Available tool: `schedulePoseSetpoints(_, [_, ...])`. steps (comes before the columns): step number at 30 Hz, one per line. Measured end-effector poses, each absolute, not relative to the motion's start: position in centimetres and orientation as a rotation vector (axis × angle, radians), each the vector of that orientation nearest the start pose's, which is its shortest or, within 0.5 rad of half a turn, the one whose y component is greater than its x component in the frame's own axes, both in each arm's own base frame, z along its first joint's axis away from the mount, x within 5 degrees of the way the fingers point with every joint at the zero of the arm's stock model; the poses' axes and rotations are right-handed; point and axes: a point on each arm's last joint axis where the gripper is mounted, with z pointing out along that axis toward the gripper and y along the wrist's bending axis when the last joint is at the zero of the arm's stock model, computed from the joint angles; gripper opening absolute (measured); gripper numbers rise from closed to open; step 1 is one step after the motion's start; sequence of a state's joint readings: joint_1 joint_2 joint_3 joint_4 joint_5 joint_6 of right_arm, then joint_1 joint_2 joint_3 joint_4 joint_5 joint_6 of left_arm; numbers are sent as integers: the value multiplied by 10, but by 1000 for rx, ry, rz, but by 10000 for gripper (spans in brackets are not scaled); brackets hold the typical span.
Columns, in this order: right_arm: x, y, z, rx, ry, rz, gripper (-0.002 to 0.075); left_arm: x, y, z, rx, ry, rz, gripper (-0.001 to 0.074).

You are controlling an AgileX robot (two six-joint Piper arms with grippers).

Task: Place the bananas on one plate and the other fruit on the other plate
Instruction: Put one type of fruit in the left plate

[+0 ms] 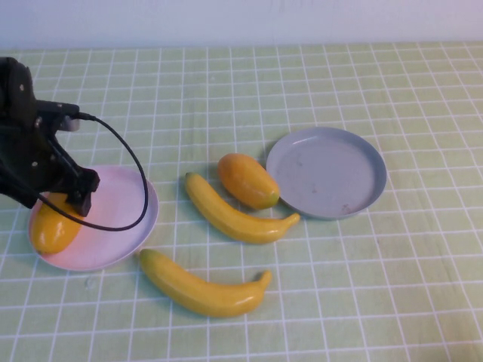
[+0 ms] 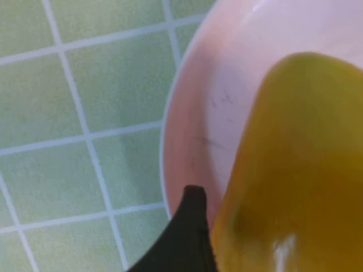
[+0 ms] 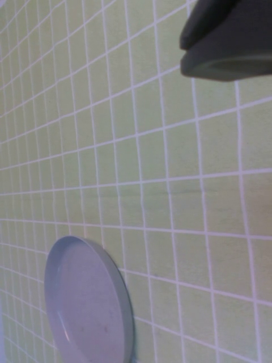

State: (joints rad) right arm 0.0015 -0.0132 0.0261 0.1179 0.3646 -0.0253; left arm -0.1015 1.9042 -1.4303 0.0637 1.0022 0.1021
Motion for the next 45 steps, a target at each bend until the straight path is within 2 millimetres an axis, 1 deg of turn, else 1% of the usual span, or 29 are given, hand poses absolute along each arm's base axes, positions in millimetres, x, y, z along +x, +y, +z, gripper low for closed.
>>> schedulePoseSetpoints(2, [53, 4, 173, 48, 1859, 99, -15, 387, -34, 218, 326, 2931, 86, 668])
schedulePoseSetpoints(4, [53, 4, 173, 48, 1859, 99, -15, 391, -36, 228, 311, 2911, 70, 668])
schedulePoseSetpoints(6, [53, 4, 173, 48, 1859, 99, -15, 394, -39, 242, 326, 2879, 44, 668])
schedulePoseSetpoints(7, [53, 4, 173, 48, 1859, 99, -15, 396, -44, 252, 370, 2849, 25, 668])
schedulePoseSetpoints(9, [53, 4, 173, 48, 1859, 99, -16, 398, -57, 270, 514, 2782, -29, 668])
schedulePoseSetpoints(12, [53, 4, 173, 48, 1859, 99, -16, 400, -88, 295, 803, 2612, -142, 665])
schedulePoseSetpoints(15, [53, 4, 173, 48, 1859, 99, -16, 397, -124, 307, 1145, 2366, -158, 636])
schedulePoseSetpoints(17, [53, 4, 173, 48, 1859, 99, -15, 394, -146, 310, 1381, 2172, -108, 598])
schedulePoseSetpoints(19, [53, 4, 173, 48, 1859, 99, -16, 388, -168, 312, 1576, 1987, -55, 550])
schedulePoseSetpoints(22, [53, 4, 173, 48, 1859, 99, -15, 378, -202, 310, 1825, 1710, 14, 499])
schedulePoseSetpoints(23, [53, 4, 173, 48, 1859, 99, -15, 376, -211, 306, 1894, 1628, 34, 491])
schedulePoseSetpoints(25, [53, 4, 173, 48, 1859, 99, -16, 375, -226, 299, 1989, 1505, 67, 482])
schedulePoseSetpoints(27, [53, 4, 173, 48, 1859, 99, -15, 376, -236, 289, 2041, 1426, 92, 477])
schedulePoseSetpoints(31, [53, 4, 173, 48, 1859, 99, -15, 382, -246, 269, 2104, 1359, 113, 474])
schedulePoseSetpoints(37, [53, 4, 173, 48, 1859, 99, -16, 385, -252, 239, 2192, 1374, 66, 473])
schedulePoseSetpoints(45, [53, 4, 173, 48, 1859, 99, -15, 388, -252, 225, 2241, 1373, 62, 473])
